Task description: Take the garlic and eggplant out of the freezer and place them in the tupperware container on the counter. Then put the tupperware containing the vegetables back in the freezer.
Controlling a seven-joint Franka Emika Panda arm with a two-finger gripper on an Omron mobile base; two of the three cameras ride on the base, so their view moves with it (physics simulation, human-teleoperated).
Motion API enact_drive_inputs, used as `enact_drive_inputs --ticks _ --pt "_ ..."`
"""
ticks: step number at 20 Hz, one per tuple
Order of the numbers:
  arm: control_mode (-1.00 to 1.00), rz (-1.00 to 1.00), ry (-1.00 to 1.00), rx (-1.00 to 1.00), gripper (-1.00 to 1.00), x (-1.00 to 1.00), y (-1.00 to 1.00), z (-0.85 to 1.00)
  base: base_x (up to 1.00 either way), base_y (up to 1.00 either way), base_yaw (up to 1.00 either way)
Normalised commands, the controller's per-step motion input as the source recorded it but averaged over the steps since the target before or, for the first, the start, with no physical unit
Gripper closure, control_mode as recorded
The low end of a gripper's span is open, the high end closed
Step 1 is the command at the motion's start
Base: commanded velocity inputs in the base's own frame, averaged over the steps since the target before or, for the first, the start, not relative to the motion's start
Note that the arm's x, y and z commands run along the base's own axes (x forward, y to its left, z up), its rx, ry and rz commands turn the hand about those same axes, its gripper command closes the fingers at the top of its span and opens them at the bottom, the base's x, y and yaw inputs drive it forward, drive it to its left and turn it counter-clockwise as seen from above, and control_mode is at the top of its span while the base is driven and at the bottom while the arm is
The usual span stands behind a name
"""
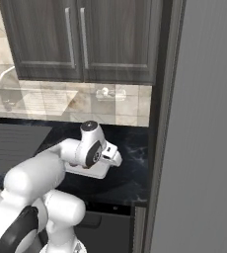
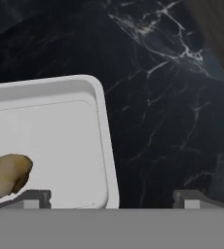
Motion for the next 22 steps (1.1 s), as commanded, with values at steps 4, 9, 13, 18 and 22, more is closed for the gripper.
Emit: enact_drive_inputs --ticks 4,9,13,18,22 --pt "-1.0 0.0 0.0 0.0 -1.0 0.46 0.0 -0.08 0.0 0.0 0.0" --pt "-1.0 0.0 0.0 0.0 -1.0 0.44 0.0 -0.15 0.0 0.0 0.0" --pt "-1.0 0.0 0.03 0.0 -1.0 0.29 0.0 -0.24 0.0 0.0 0.0" --pt "-1.0 0.0 0.03 0.01 -1.0 0.05 -0.03 -0.29 0.0 0.0 0.0" --pt "-1.0 0.0 0.02 0.03 -1.0 0.0 -0.08 -0.31 0.0 0.0 0.0"
